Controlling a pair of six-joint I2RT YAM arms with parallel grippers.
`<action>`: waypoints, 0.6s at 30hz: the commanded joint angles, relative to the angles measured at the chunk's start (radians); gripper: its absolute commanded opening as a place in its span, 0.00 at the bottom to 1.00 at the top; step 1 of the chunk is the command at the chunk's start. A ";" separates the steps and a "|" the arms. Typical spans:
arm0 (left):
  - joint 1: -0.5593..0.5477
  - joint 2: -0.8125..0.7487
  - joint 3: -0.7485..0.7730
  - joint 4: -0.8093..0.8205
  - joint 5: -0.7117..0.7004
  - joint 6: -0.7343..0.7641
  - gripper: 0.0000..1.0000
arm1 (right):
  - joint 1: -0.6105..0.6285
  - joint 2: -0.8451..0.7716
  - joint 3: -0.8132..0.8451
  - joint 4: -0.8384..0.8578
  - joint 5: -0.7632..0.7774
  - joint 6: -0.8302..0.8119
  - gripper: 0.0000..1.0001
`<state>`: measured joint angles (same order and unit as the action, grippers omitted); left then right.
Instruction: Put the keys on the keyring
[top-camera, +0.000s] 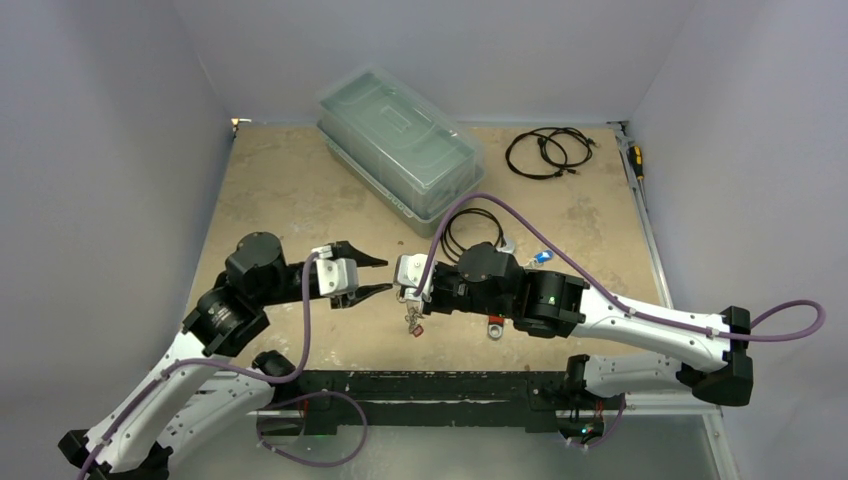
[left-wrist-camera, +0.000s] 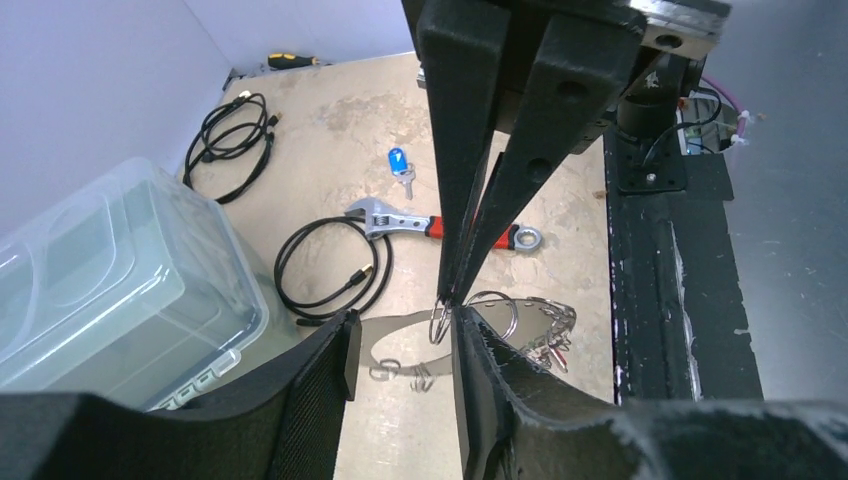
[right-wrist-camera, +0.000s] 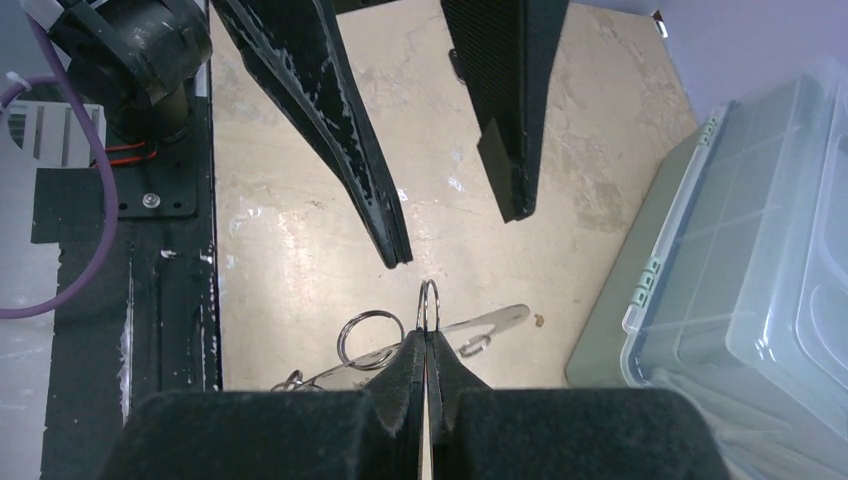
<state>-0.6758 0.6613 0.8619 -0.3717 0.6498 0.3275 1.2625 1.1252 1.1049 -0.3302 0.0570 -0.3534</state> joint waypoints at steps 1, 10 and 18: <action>-0.003 -0.011 0.017 -0.006 0.004 0.020 0.38 | 0.005 -0.022 0.015 0.056 -0.014 -0.004 0.00; -0.005 0.029 0.001 0.044 0.032 0.014 0.31 | 0.009 -0.028 0.019 0.052 -0.039 -0.001 0.00; -0.004 0.028 -0.013 0.036 0.047 0.012 0.33 | 0.017 -0.027 0.019 0.053 -0.029 -0.001 0.00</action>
<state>-0.6758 0.6964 0.8555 -0.3595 0.6674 0.3336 1.2720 1.1252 1.1049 -0.3302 0.0338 -0.3531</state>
